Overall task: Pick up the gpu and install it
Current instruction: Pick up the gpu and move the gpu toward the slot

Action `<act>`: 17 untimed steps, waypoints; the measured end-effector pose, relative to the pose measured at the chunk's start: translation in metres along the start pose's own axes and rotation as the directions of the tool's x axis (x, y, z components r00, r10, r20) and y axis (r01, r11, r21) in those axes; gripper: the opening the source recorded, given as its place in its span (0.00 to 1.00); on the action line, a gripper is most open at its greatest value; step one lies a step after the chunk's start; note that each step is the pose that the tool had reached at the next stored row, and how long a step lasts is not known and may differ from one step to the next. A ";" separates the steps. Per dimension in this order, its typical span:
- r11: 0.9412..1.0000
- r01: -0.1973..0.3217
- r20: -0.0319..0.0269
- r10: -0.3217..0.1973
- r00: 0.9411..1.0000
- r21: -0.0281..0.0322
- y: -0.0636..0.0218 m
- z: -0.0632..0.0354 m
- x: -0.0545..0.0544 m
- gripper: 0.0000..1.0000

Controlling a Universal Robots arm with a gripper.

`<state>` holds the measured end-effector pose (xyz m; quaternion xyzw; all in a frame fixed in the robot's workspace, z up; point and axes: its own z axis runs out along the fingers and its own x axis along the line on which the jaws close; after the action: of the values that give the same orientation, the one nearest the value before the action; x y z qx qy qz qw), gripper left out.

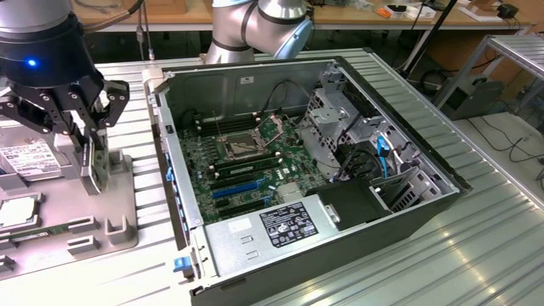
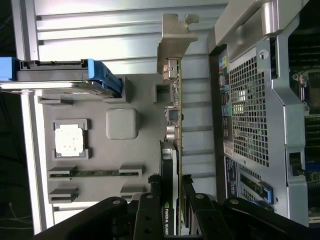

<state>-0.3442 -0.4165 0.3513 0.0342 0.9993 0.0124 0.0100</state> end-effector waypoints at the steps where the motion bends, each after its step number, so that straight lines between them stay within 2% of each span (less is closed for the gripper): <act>1: 1.000 0.000 0.000 0.000 1.000 0.000 0.0003 -0.0016 0.000 0.27; 17: 1.000 0.000 0.000 0.000 1.000 0.002 0.0021 -0.0131 0.000 0.27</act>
<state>-0.3443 -0.4147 0.3645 0.0344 0.9993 0.0114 0.0101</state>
